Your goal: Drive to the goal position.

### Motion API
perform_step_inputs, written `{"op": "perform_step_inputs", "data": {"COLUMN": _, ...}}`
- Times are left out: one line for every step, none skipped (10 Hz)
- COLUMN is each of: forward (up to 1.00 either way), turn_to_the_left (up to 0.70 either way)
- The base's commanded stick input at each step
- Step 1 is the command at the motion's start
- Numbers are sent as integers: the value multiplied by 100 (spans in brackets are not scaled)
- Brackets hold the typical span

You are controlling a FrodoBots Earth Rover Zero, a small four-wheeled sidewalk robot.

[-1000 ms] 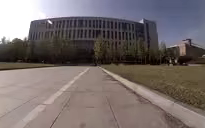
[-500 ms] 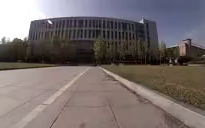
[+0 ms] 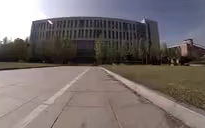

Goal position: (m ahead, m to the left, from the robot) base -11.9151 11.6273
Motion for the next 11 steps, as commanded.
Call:
{"op": "perform_step_inputs", "data": {"forward": 0, "turn_to_the_left": 70}}
{"op": "perform_step_inputs", "data": {"forward": 0, "turn_to_the_left": 70}}
{"op": "perform_step_inputs", "data": {"forward": 0, "turn_to_the_left": 70}}
{"op": "perform_step_inputs", "data": {"forward": 0, "turn_to_the_left": 70}}
{"op": "perform_step_inputs", "data": {"forward": 0, "turn_to_the_left": 70}}
{"op": "perform_step_inputs", "data": {"forward": 0, "turn_to_the_left": 70}}
{"op": "perform_step_inputs", "data": {"forward": 0, "turn_to_the_left": 70}}
{"op": "perform_step_inputs", "data": {"forward": 0, "turn_to_the_left": 70}}
{"op": "perform_step_inputs", "data": {"forward": 0, "turn_to_the_left": 70}}
{"op": "perform_step_inputs", "data": {"forward": 0, "turn_to_the_left": 70}}
{"op": "perform_step_inputs", "data": {"forward": 0, "turn_to_the_left": 70}}
